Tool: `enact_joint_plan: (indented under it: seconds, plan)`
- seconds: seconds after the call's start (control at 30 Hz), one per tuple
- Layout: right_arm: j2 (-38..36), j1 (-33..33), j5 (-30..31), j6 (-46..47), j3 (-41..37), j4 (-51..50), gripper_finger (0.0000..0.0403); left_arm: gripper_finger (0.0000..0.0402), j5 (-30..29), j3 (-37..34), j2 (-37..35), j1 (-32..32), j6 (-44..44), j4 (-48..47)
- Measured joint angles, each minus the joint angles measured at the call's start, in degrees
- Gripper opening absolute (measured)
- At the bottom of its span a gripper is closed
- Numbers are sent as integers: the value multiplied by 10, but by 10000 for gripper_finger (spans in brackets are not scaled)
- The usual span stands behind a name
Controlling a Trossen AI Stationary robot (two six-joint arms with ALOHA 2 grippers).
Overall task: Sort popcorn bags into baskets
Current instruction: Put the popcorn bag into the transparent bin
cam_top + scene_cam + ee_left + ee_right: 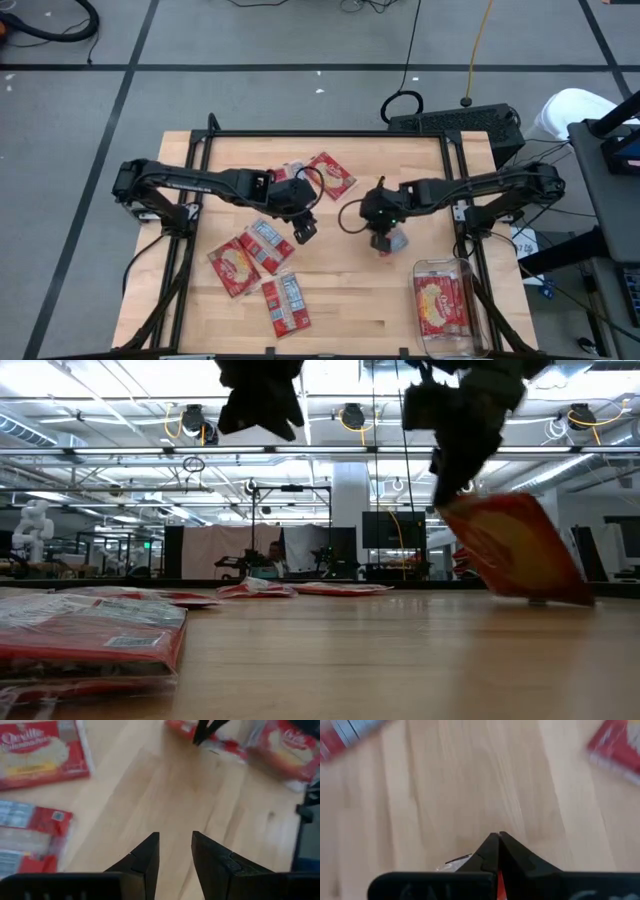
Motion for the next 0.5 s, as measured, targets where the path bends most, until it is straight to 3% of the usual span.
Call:
enact_joint_plan:
  seconds: [0.17, 0.4, 0.5]
  plan:
    - [0, 0, 2, 67, 15, 67, 0, 118, -70, -46, -50, -8, -4, -8]
    - [0, 0, 17, 134, 19, 176, 0, 118, -105, -180, -132, -41, -71, 194]
    - [0, -1, 20, 137, 20, 219, 0, 118, -113, -233, -145, -54, -116, 230]
